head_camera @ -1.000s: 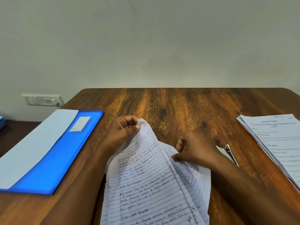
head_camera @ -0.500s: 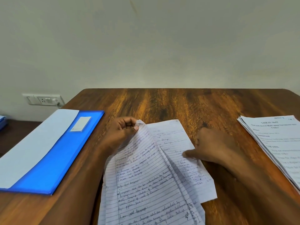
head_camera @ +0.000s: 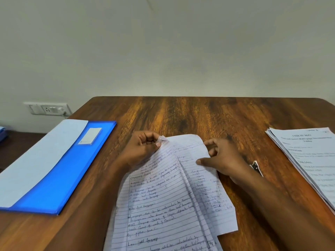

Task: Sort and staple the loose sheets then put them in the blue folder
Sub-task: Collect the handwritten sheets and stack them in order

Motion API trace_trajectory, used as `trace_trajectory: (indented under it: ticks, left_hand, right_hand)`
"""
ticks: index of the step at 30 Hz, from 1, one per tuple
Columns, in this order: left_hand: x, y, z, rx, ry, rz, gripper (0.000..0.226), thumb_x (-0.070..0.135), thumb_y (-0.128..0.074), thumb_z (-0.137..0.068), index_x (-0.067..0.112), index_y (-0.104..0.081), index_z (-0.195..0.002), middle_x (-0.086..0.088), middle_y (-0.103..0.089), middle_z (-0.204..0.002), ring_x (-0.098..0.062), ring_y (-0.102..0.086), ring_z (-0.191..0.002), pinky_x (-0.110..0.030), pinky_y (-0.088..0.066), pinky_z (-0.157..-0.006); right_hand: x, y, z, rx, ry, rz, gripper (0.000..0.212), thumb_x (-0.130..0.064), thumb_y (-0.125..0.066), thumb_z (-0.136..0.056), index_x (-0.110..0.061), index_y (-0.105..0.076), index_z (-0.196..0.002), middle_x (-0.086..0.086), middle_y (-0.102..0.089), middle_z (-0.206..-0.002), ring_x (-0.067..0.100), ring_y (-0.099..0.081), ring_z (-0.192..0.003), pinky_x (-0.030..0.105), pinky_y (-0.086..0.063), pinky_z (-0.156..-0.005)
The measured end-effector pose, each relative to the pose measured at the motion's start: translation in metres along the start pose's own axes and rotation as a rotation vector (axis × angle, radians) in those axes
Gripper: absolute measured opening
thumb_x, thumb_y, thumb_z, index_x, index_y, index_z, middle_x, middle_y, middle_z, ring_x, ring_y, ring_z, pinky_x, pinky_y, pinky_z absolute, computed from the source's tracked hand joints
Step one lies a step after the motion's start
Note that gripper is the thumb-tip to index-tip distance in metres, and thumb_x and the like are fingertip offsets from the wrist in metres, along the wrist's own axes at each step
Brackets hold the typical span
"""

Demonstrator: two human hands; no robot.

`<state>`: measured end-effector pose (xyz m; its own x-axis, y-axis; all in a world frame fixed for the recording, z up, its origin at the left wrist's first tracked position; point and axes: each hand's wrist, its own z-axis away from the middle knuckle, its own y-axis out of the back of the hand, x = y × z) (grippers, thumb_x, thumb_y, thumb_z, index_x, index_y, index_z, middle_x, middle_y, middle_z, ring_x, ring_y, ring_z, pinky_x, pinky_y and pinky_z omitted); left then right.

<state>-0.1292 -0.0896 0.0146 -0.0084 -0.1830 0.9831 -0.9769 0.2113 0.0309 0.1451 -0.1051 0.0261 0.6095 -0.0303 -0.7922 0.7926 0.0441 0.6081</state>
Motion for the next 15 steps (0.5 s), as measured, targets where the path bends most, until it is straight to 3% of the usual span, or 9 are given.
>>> trace_trajectory:
  ticks: [4,6,9,13,15]
  left_hand:
    - [-0.005,-0.002,-0.003,-0.033,-0.014,-0.017,0.011,-0.01,-0.061,-0.096,-0.016,-0.068,-0.103,-0.015,-0.073,-0.087,-0.014,-0.068,-0.071,-0.018,-0.054,-0.061]
    - [-0.007,-0.006,-0.004,-0.045,0.002,-0.01,0.013,-0.008,-0.063,-0.096,-0.017,-0.067,-0.104,-0.013,-0.072,-0.083,-0.014,-0.065,-0.067,-0.017,-0.05,-0.057]
    - [-0.011,-0.008,-0.005,-0.081,0.029,0.04,0.013,-0.002,-0.066,-0.092,-0.003,-0.075,-0.102,-0.016,-0.073,-0.088,-0.028,-0.063,-0.077,-0.023,-0.05,-0.062]
    - [-0.011,-0.008,-0.004,-0.085,0.027,0.054,0.016,0.002,-0.067,-0.09,-0.006,-0.073,-0.102,-0.018,-0.074,-0.092,-0.024,-0.066,-0.079,-0.021,-0.055,-0.064]
    - [-0.011,-0.009,-0.003,-0.087,0.02,0.059,0.016,0.003,-0.067,-0.09,-0.006,-0.073,-0.102,-0.018,-0.073,-0.092,-0.022,-0.066,-0.076,-0.02,-0.053,-0.062]
  right_hand:
    - [0.009,-0.005,-0.008,0.063,0.018,-0.284,0.053,0.003,-0.083,-0.082,-0.013,-0.064,-0.129,0.005,-0.079,-0.087,0.015,-0.078,-0.083,0.032,-0.06,-0.073]
    - [0.014,-0.007,-0.014,0.077,0.041,-0.35,0.055,0.009,-0.078,-0.084,-0.012,-0.064,-0.133,0.004,-0.081,-0.092,0.015,-0.078,-0.089,0.032,-0.06,-0.079]
    - [0.015,-0.007,-0.016,0.116,0.086,-0.383,0.05,0.013,-0.072,-0.086,-0.013,-0.068,-0.129,0.003,-0.081,-0.092,0.013,-0.078,-0.091,0.025,-0.06,-0.079]
    - [0.018,-0.01,-0.017,0.133,0.125,-0.373,0.044,0.014,-0.069,-0.088,-0.017,-0.074,-0.118,0.005,-0.081,-0.091,0.021,-0.078,-0.093,0.044,-0.063,-0.089]
    - [0.02,-0.011,-0.018,0.133,0.134,-0.385,0.043,0.015,-0.068,-0.088,-0.019,-0.075,-0.115,0.006,-0.081,-0.092,0.023,-0.078,-0.094,0.046,-0.063,-0.09]
